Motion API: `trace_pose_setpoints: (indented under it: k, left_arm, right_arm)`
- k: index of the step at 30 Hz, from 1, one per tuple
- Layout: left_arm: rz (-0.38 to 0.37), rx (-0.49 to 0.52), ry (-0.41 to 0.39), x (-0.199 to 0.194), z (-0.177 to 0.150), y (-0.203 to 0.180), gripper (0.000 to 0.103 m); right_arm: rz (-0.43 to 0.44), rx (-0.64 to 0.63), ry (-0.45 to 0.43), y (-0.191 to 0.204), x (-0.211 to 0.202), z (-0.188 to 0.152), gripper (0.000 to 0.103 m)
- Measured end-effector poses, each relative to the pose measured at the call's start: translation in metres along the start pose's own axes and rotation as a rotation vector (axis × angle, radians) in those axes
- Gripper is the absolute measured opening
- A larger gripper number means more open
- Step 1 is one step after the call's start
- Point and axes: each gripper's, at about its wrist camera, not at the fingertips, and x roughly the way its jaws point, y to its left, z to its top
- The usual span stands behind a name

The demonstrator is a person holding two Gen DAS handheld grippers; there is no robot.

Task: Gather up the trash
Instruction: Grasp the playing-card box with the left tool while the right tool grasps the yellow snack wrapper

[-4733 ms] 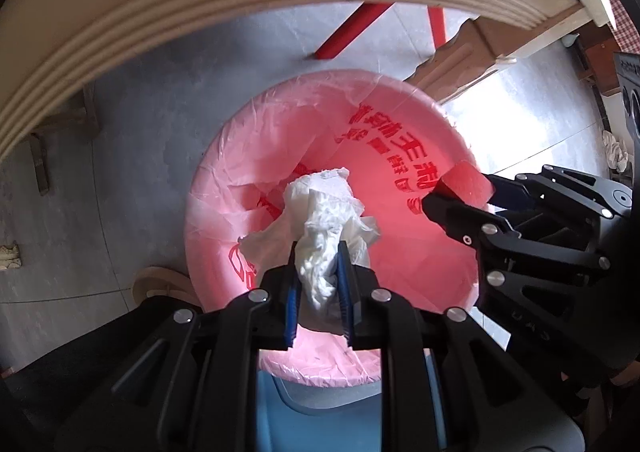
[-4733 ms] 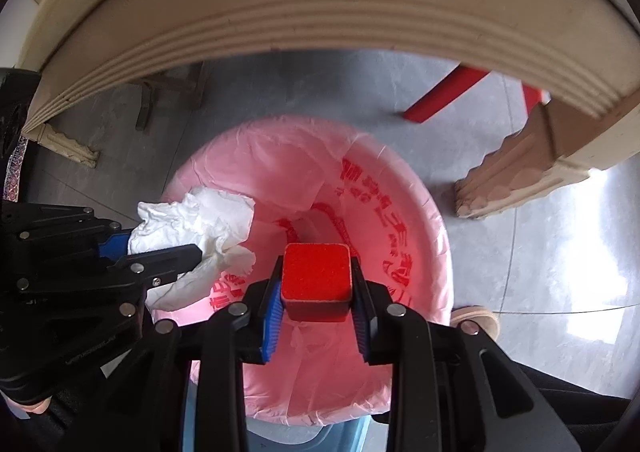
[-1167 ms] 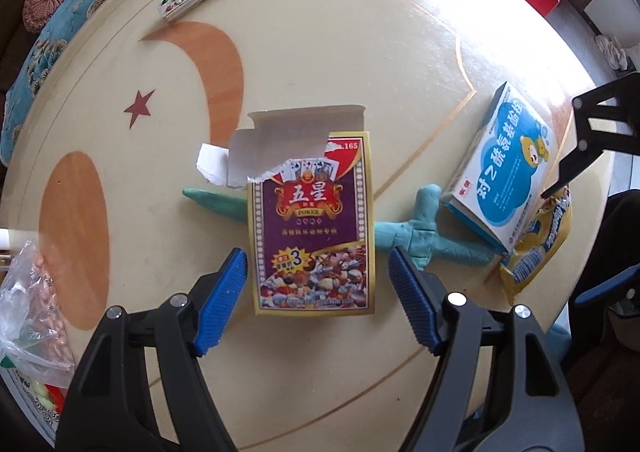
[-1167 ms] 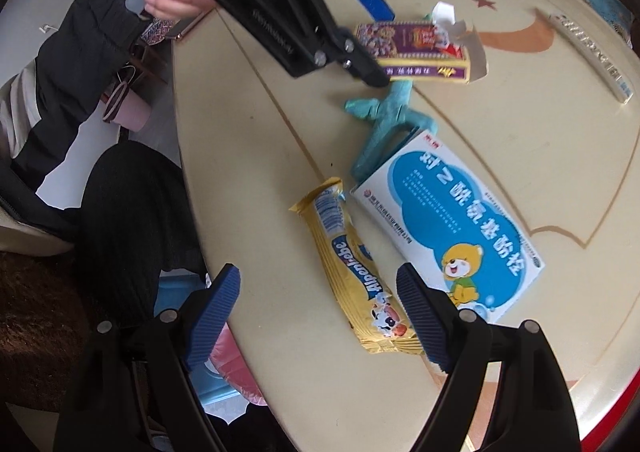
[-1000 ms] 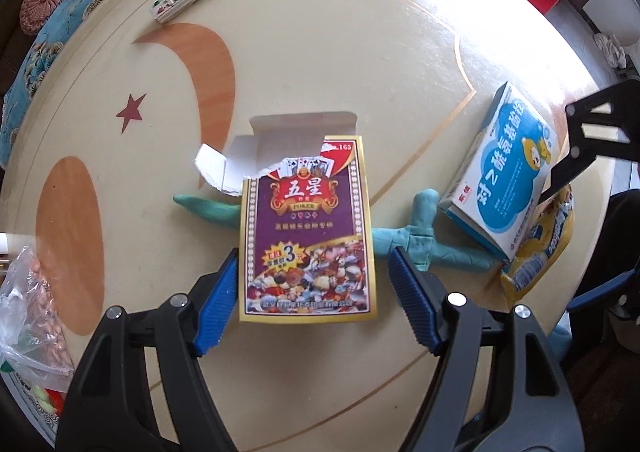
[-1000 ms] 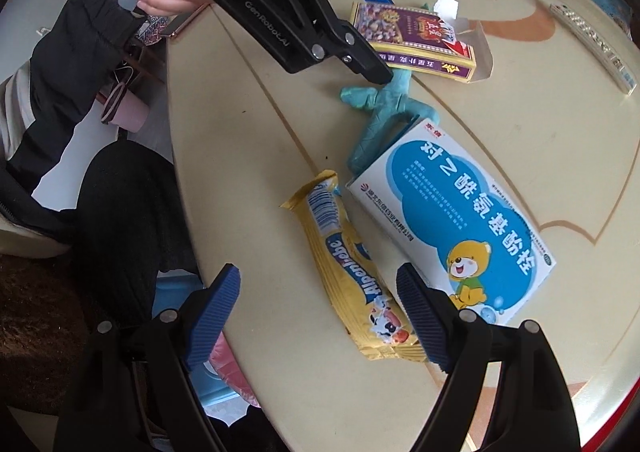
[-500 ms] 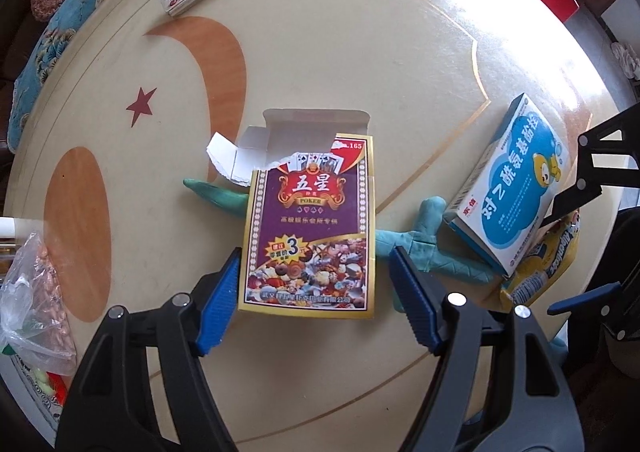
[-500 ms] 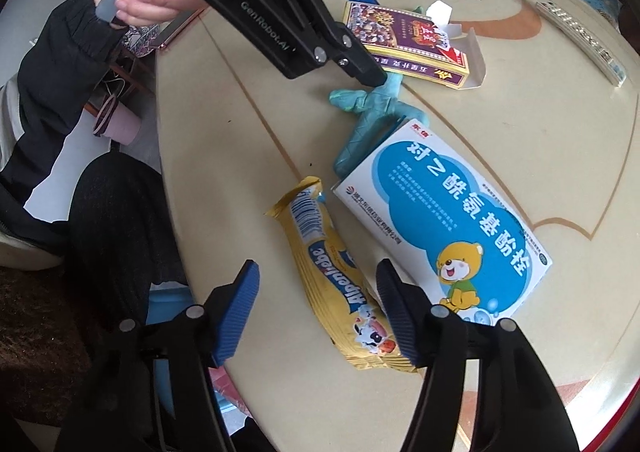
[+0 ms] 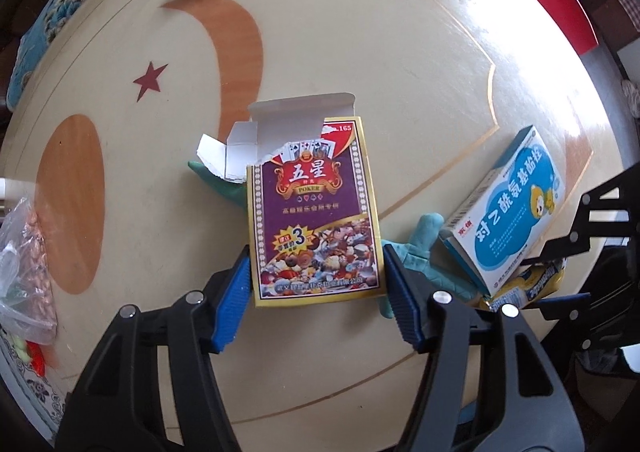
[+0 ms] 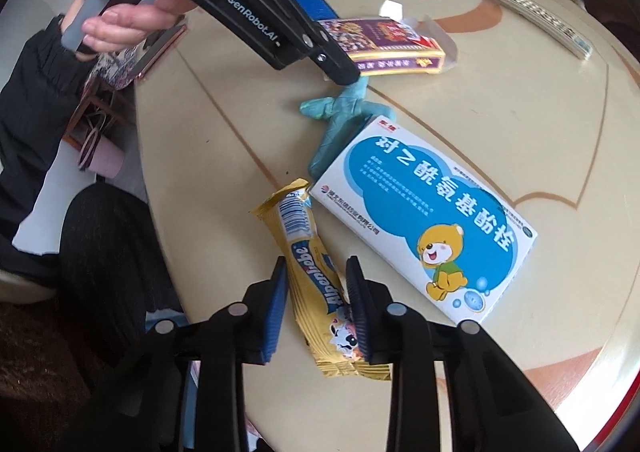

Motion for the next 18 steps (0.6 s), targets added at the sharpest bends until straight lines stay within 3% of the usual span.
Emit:
trace_pose_setpoints:
  k: [18]
  left_arm:
    - [-0.005,-0.068,-0.042,-0.023,-0.017,0.021,0.061]
  right_arm:
    - [-0.075,0.111,-0.09,0.016,-0.003,-0.011,0.019]
